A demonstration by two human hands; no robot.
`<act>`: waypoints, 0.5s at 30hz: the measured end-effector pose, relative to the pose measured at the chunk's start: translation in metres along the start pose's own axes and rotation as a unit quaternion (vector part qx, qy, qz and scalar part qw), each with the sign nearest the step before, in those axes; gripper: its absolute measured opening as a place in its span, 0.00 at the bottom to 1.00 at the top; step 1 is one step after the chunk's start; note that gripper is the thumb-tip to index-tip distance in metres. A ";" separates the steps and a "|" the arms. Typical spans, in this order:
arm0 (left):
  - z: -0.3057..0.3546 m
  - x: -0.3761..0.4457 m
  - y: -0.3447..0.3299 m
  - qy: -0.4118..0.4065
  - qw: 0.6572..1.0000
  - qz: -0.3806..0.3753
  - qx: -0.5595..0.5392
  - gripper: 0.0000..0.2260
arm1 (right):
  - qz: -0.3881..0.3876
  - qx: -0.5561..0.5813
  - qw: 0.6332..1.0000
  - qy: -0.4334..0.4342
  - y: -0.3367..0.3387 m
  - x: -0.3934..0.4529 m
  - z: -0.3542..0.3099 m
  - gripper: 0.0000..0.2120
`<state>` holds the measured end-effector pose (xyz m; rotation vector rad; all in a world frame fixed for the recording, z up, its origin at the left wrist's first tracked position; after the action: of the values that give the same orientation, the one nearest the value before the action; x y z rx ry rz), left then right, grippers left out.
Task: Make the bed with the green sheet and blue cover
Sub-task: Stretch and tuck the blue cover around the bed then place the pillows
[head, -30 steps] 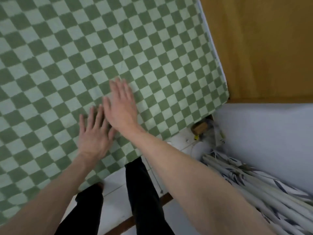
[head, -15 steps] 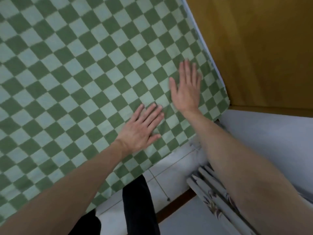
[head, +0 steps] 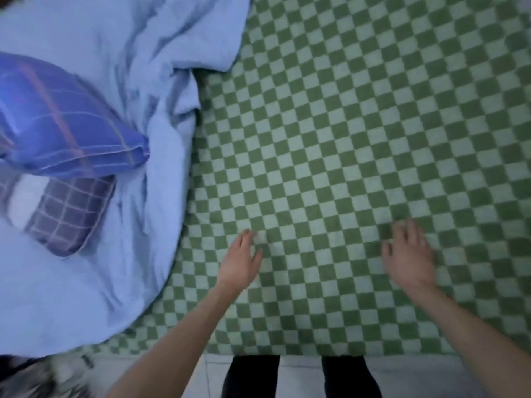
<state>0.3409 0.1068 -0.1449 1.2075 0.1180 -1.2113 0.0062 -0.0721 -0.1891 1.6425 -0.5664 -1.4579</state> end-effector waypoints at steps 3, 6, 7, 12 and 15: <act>-0.077 -0.003 0.104 0.105 0.979 0.155 -0.075 0.24 | -0.067 0.026 0.990 0.119 0.022 0.002 -0.142 0.25; -0.160 0.004 0.167 0.198 0.957 0.196 -0.076 0.28 | -0.097 0.050 0.978 0.179 0.038 -0.004 -0.260 0.23; -0.183 0.010 0.177 0.218 0.959 0.178 -0.045 0.31 | -0.097 0.051 0.975 0.194 0.041 -0.006 -0.297 0.22; -0.244 0.054 0.166 0.179 0.982 0.029 0.051 0.39 | -0.167 0.114 0.960 0.193 0.035 -0.013 -0.449 0.24; -0.243 0.070 0.168 0.093 0.992 0.064 0.060 0.18 | -0.210 0.228 0.942 0.130 0.030 -0.010 -0.507 0.24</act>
<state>0.6190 0.2212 -0.1857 1.4117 0.1049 -1.0044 0.4943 0.0672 -0.1772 2.3992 -0.4384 -1.4337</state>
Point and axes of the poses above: each hand's wrist, its own x-axis towards the middle knuckle, its own y-axis out of the back of the hand, z = x × y, the point moved 6 cm from there along x, towards the middle knuckle, and after that the axes turned 13 degrees about -x, right-handed, at the moved point
